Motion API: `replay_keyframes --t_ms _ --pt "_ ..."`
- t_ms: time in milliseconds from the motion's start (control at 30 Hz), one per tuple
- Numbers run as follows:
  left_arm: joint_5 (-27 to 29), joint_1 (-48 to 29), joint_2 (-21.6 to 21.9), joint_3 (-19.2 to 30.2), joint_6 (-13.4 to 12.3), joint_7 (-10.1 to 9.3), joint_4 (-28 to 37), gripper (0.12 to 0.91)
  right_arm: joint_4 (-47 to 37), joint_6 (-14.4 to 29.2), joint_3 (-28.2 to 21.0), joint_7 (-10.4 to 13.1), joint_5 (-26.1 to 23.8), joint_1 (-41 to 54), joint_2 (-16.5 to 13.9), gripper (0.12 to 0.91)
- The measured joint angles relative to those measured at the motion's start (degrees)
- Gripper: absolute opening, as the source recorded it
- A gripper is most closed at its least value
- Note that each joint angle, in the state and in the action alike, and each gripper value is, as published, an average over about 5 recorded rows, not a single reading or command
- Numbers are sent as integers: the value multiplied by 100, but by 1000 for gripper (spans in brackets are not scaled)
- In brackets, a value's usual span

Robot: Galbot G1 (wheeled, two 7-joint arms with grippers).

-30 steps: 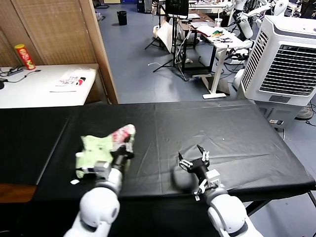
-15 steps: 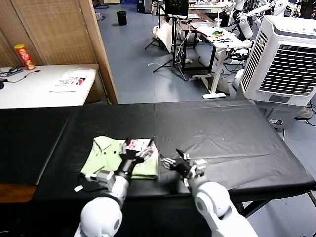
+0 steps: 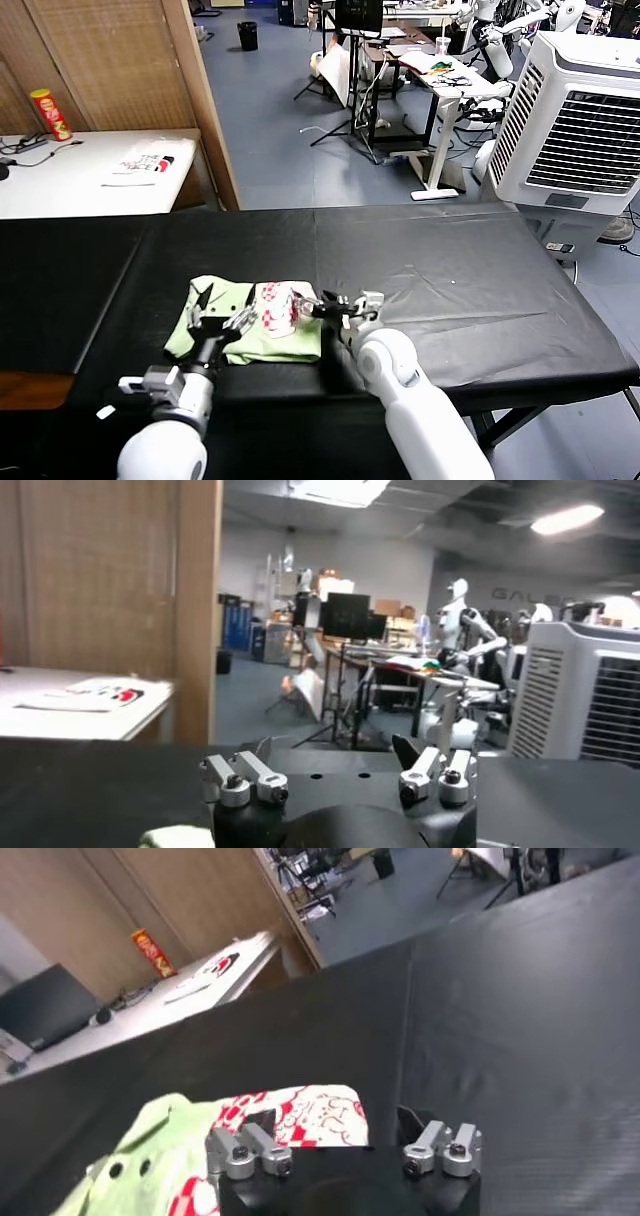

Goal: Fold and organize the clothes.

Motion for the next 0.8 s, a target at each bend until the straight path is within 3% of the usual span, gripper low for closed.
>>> replay_keyframes --t_ms 200,367,500,700,800 --pt "80 149 -106 -78 -76 -18 -18 798 -204 36 32 -61 170 93 2 449" --pt "174 246 -184 -102 -159 -22 -20 798 -345 205 15 -332 -37 178 -59 191" --pt "229 314 -221 -131 -262 -23 -15 798 -521 524 -62 -776 -614 303 -175 128" --pt "247 394 -184 -220 -485 -57 67 798 -737 1398 -199 -1679 -2308 465 -585 123" --pt "268 427 -125 -231 -637 -95 144 798 -735 1737 -208 -1929 -2892 451 -875 127"
